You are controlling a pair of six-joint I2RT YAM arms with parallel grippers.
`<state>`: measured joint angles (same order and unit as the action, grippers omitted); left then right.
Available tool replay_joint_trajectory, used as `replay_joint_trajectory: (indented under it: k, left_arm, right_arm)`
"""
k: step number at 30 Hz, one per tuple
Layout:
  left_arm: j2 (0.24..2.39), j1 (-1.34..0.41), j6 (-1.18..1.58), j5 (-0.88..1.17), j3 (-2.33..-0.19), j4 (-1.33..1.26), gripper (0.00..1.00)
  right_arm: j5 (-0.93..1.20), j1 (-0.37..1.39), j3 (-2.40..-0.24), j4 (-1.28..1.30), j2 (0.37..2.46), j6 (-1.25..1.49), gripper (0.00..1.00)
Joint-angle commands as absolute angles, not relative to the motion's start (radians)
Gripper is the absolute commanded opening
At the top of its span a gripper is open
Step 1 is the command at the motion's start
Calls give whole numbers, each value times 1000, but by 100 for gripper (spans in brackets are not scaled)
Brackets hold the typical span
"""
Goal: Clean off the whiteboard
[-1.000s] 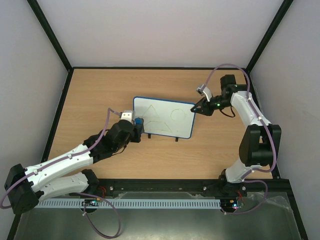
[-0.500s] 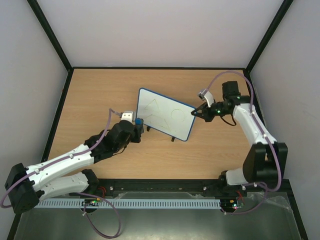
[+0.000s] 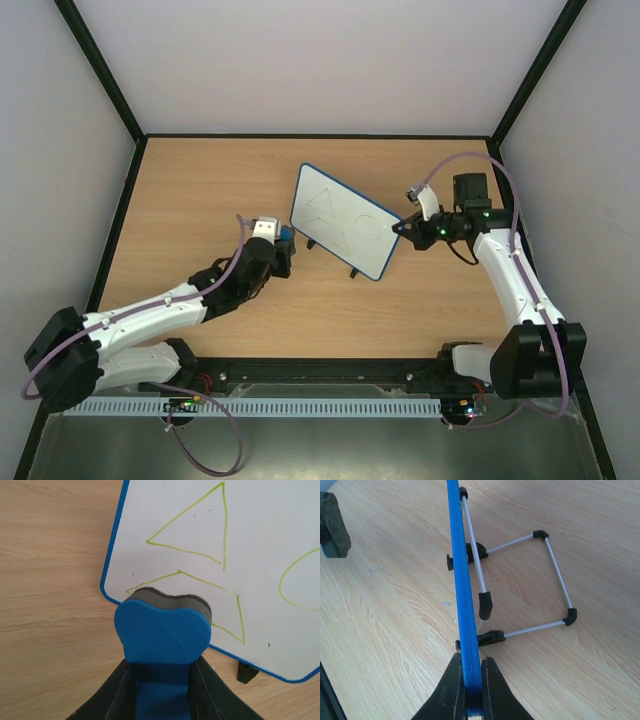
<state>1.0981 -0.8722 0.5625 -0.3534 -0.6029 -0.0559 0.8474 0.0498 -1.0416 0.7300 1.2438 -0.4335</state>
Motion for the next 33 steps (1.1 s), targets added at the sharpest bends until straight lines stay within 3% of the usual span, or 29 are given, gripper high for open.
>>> replay_joint_trajectory:
  k: [1,6,7,11,13,20,28,33]
  left_arm:
    - [1147,-858,482,-355,-637,-203,2]
    - [1186,-832,454,-325,-665,-219,2]
    - [1189,-825,451,-311,-670,-219,2]
    - [1190,-806,432,-275,-676,-222,2]
    - [1186,-799,413,-243,-672,-234,2]
    - [1191,-788,250,-58,-667,-312,3]
    - [1253,-765,157,-36,-734,-290,3]
    - [1317,-755,120,11,-770,-321,3]
  right_arm:
    - [759,41,-999,755,1205,-410,2]
    - [756,41,-955,781,1159,-450,3]
    - [754,40,-971,801,1163,-459,8]
    - [712,41,-1094,902,1205,-497,44]
    - [715,41,-1178,967,1250,-537,48]
    - [790,41,-1317,1069,1394,-589,34]
    - [789,41,-1330,1032,1436,-582,36]
    - [841,40,-1362,1049,1482,-580,21]
